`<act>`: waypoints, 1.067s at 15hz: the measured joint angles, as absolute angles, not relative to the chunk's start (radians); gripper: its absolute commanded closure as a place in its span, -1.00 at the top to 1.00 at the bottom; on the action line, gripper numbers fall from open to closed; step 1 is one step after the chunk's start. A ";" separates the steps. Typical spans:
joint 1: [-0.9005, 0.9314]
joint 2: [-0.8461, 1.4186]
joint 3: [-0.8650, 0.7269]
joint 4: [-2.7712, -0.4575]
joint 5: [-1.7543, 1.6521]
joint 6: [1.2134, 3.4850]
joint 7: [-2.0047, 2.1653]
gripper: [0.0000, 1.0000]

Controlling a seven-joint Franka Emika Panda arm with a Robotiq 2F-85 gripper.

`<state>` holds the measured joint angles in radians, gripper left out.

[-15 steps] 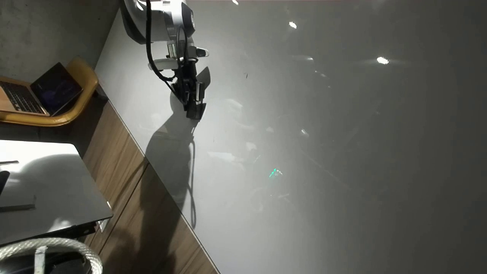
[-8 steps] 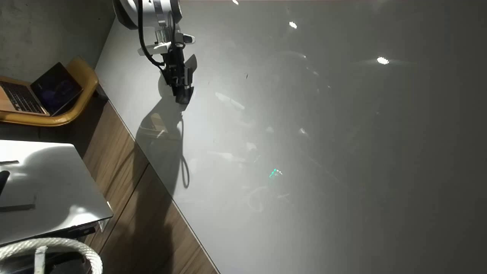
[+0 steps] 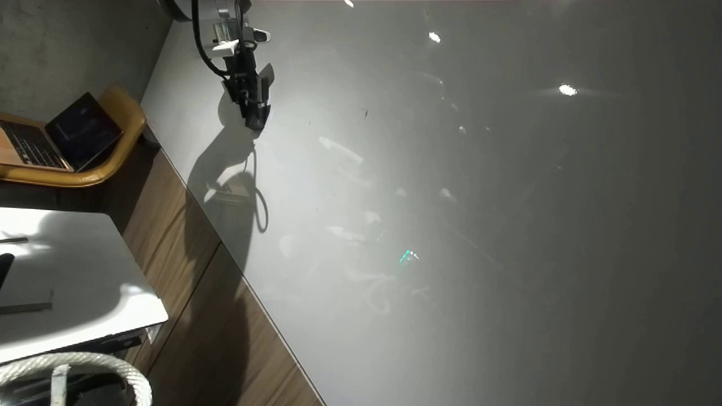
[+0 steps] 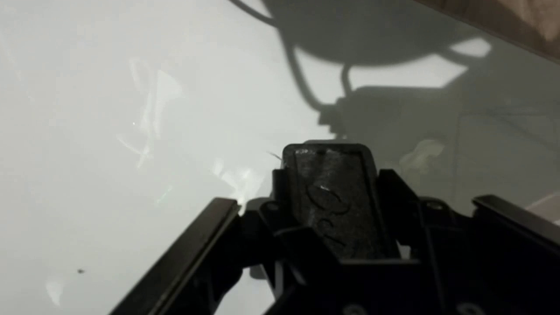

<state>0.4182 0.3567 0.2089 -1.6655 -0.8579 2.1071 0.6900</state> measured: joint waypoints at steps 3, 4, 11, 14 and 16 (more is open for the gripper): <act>0.455 0.405 0.211 -1.601 -0.856 2.088 0.690 -0.43; 0.464 0.417 0.211 -1.585 -0.855 2.078 0.689 -0.43; 0.459 0.418 0.208 -1.556 -0.799 2.056 0.648 -0.43; 0.439 0.393 0.205 -1.598 -0.786 2.099 0.648 -0.43; 0.424 0.376 0.197 -1.644 -0.786 2.138 0.649 -0.43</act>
<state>0.4235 0.3759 0.1970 -1.6444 -0.7856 2.1385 0.6495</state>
